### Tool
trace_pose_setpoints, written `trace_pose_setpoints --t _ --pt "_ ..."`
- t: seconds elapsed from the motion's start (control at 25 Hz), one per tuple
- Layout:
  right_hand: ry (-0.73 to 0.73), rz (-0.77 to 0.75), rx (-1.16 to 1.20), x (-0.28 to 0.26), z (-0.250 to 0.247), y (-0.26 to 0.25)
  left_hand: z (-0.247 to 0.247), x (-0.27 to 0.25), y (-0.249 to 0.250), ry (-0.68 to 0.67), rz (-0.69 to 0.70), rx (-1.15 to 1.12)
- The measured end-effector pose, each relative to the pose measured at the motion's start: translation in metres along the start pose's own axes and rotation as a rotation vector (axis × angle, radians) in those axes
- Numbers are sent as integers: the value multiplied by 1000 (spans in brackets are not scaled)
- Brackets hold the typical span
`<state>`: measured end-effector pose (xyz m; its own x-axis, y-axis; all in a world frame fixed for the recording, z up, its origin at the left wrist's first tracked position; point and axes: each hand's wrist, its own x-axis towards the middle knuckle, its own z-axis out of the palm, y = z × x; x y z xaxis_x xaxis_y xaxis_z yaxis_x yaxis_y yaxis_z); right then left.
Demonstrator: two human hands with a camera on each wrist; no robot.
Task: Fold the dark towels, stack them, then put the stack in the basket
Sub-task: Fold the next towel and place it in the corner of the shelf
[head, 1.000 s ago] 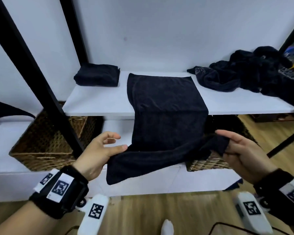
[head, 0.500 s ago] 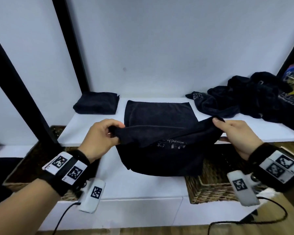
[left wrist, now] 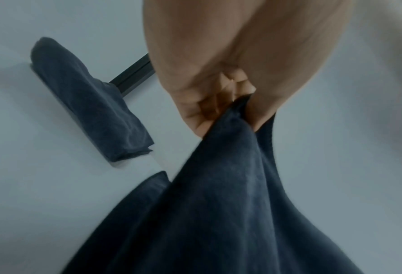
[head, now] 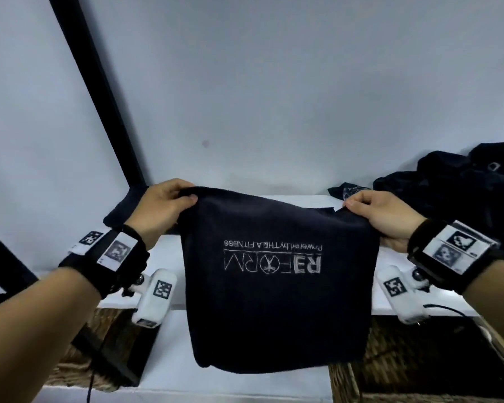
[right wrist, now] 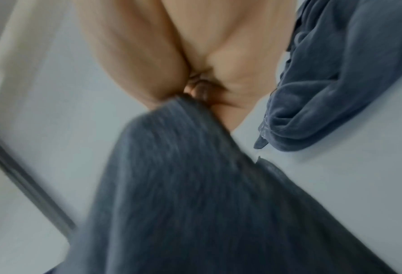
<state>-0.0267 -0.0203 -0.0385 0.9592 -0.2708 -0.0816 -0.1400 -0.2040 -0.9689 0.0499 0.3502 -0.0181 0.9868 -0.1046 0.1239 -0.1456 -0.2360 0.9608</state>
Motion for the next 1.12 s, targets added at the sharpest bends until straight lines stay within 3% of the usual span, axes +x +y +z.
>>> trace_pose_setpoints --t 0.12,0.28,0.4,0.48,0.56,0.64,0.8,0.96,1.12 --pt "-33 90 -146 45 4 9 14 47 -22 -43 -38 225" --pt "-198 216 -301 78 4 14 17 84 -44 -110 -139 439" --pt "-78 141 -254 103 5 12 19 110 -51 -107 -121 466" --pt "19 33 -450 124 12 12 25 132 -56 -64 -70 485" --pt "3 -8 -813 140 20 20 35 150 -66 -67 -44 569" --pt "-26 14 -983 148 26 27 45 161 -80 -131 -19 745" --pt "-90 4 -1015 157 25 33 48 175 -86 -293 69 967" --pt "-260 121 -960 158 20 25 42 182 -78 -481 70 979" --pt "-258 156 -943 162 17 20 45 189 -78 -570 75 1004"
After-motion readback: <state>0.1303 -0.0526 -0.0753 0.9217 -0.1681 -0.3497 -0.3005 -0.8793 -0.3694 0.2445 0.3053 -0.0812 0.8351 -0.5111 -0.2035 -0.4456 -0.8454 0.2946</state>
